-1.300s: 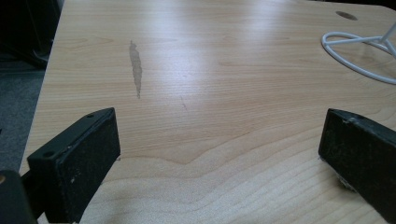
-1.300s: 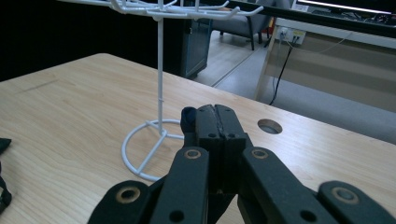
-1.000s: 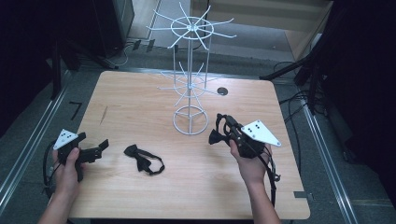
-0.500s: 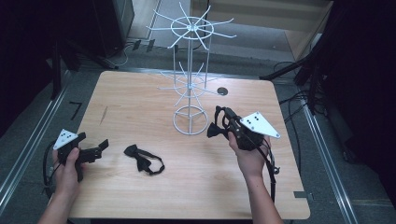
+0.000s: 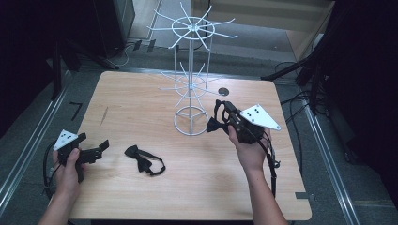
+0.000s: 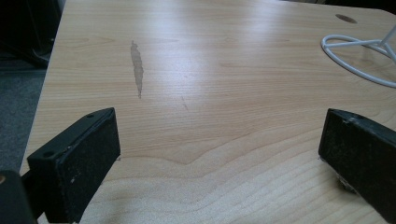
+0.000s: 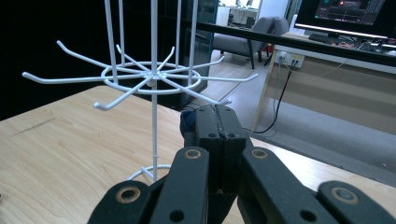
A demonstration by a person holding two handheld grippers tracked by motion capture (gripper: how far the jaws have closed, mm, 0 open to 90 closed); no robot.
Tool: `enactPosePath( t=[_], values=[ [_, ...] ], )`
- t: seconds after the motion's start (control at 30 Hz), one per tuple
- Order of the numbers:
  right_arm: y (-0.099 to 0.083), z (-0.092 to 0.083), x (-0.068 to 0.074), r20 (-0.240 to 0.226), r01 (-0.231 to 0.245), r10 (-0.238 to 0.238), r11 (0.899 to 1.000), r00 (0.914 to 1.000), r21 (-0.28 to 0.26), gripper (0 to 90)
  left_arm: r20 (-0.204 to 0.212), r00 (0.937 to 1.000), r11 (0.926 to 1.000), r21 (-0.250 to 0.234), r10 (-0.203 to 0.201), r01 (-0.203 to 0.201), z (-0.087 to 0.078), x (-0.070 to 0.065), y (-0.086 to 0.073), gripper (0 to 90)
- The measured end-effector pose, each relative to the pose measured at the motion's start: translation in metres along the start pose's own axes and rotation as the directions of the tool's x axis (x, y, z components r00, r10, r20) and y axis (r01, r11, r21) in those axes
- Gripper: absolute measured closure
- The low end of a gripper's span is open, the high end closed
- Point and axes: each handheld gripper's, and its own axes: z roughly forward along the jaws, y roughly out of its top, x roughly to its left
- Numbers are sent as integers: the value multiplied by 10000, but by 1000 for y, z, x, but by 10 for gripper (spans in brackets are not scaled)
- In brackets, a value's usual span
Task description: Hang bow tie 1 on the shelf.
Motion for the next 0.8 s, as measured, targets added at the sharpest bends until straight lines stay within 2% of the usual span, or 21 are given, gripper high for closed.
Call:
enactPosePath(
  t=[0.57,0.8],
  values=[
    [16,3,-6,-63,148,-149,9998,9999,-140,900,13,10000,10000,-23,4,-4,0,0,0,0],
    [21,6,-11,50,132,-131,9998,9999,-157,900,36,10000,10000,-14,-19,19,0,0,0,0]
  ],
)
